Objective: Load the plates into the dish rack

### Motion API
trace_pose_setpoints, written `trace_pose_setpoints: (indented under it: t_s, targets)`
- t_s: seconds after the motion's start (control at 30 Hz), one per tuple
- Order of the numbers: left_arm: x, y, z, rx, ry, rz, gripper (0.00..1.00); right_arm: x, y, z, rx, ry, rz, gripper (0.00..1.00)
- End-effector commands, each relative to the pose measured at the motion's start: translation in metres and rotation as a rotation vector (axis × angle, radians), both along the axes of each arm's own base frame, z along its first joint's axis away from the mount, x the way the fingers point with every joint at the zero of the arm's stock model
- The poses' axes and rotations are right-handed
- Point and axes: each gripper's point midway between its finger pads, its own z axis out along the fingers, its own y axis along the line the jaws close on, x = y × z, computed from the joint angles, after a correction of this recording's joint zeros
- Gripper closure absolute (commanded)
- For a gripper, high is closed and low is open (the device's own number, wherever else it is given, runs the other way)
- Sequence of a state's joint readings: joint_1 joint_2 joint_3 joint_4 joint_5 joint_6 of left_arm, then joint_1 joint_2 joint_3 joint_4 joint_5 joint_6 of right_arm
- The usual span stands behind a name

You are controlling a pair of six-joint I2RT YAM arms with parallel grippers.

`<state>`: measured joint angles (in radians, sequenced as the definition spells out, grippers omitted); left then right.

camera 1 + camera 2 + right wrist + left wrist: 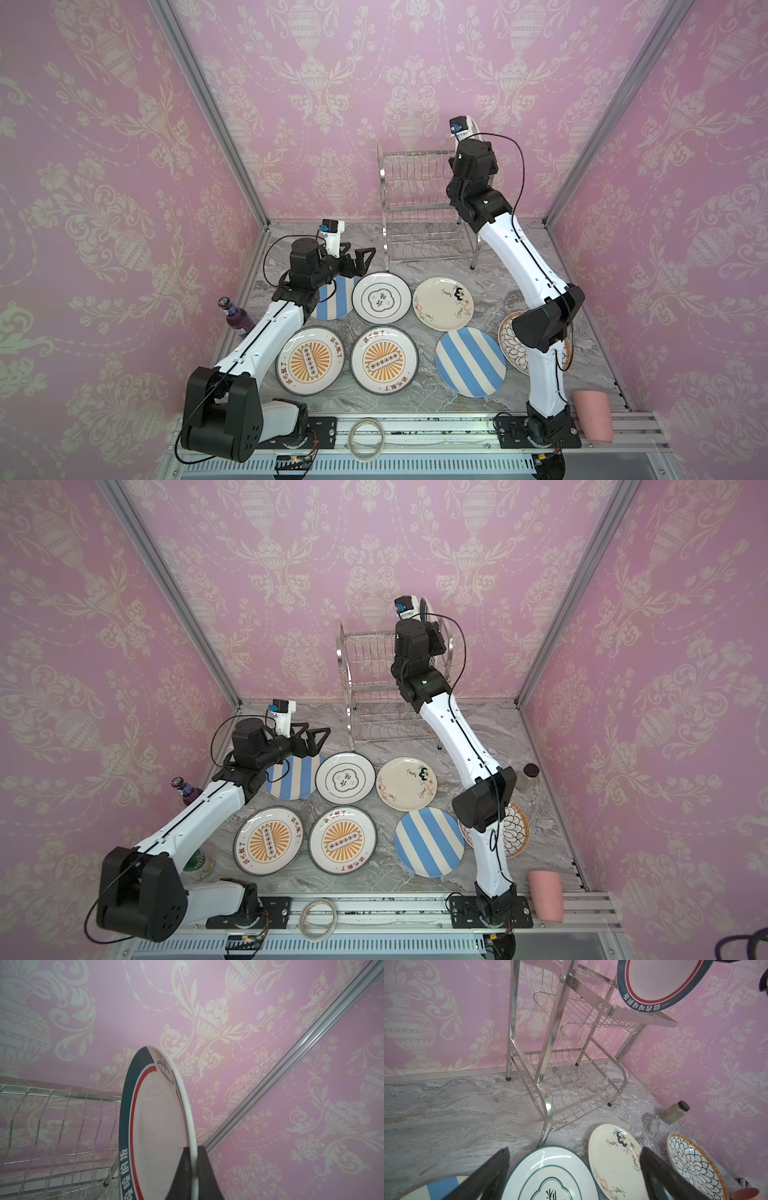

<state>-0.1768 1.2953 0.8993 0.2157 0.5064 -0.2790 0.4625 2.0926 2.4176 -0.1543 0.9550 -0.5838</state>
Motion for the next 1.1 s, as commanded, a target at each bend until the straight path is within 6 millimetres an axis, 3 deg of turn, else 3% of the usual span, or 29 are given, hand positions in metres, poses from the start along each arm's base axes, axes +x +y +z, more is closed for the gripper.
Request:
trace_pose_setpoints:
  t_s: [0.0, 0.33, 0.77, 1.07]
  targets:
    - [-0.003, 0.002, 0.003, 0.012, -0.022, 0.002, 0.01, -0.002, -0.004, 0.021, 0.040, -0.089, -0.017, 1.00]
    - [-0.003, 0.002, 0.002, 0.013, -0.018, 0.000, 0.01, 0.011, -0.015, 0.002, 0.091, -0.069, -0.015, 1.00]
    - [-0.001, 0.001, 0.000, 0.014, -0.013, -0.002, 0.01, 0.011, -0.024, 0.011, 0.093, -0.095, -0.018, 1.00]
    - [-0.001, 0.001, -0.001, 0.016, -0.012, -0.003, 0.01, 0.020, -0.022, -0.015, 0.103, -0.048, -0.012, 1.00]
